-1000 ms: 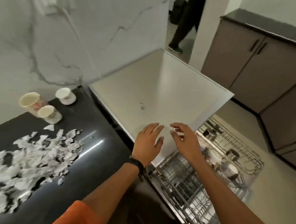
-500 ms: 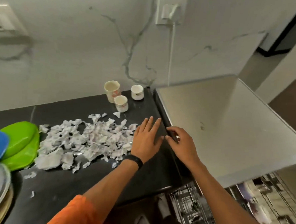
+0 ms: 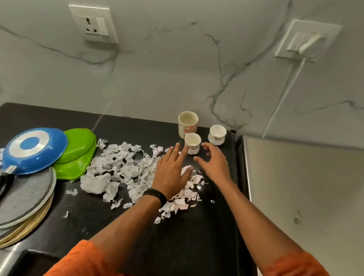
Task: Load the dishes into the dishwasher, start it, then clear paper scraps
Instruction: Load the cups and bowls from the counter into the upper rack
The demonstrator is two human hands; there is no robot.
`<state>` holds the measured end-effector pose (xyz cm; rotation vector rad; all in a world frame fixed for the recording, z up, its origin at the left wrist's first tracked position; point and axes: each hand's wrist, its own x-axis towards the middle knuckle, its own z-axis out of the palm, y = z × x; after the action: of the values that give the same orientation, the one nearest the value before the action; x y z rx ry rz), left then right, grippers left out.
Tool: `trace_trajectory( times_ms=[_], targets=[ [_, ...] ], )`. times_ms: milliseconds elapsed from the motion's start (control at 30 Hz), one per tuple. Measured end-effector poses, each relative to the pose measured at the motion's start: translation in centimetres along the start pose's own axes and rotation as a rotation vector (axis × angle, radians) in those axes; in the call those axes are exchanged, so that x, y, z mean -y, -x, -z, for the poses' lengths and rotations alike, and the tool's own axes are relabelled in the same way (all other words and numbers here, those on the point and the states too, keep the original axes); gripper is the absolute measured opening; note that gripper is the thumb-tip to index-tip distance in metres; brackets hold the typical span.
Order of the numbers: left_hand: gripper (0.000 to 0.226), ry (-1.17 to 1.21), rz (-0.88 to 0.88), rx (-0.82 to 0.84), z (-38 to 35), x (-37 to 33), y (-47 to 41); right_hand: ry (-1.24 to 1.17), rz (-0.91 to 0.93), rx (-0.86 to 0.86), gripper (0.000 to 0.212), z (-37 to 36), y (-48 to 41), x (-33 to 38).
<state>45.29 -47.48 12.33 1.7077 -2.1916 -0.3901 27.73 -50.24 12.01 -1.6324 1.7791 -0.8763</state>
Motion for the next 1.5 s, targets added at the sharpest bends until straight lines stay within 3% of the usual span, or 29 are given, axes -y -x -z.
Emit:
trace_trajectory(
  times_ms=[433, 667, 767, 867, 1033, 1267, 1400, 1500],
  targets=[
    [0.067, -0.051, 0.131, -0.033, 0.3, 0.7, -1.2, 0.098, -0.027, 0.08, 0.082, -4.6, -7.8, -1.2],
    [0.064, 0.007, 0.082, -0.08, -0.5, 1.2, -0.5, -0.024, -0.038, -0.016, 0.064, -4.2, -6.8, -0.9],
    [0.055, 0.219, 0.112, -0.137, -0.3, 0.8, -0.7, -0.227, -0.069, -0.052, 0.059, -3.0, -4.8, 0.1],
    [0.053, 0.498, 0.251, -0.167, -0.1, -0.1, -1.2, -0.397, -0.071, -0.049, 0.057, -2.1, -2.4, 0.6],
    [0.052, 0.913, 0.417, -0.038, 0.4, -2.1, -1.5, -0.619, -0.061, -0.094, 0.053, -0.9, 1.8, 1.5],
    [0.033, 1.082, 0.294, 0.094, -0.1, -4.4, 0.5, -0.672, -0.118, -0.205, 0.062, 0.7, 8.0, 0.8],
    [0.038, 1.304, 0.317, 0.274, -0.2, -6.3, 2.3, -0.631, -0.156, -0.297, 0.06, 2.3, 12.0, -0.1],
    [0.044, 1.258, 0.233, 0.32, -1.2, -7.9, 3.9, -0.611, -0.205, -0.351, 0.064, 3.6, 15.5, -1.3]
  ],
)
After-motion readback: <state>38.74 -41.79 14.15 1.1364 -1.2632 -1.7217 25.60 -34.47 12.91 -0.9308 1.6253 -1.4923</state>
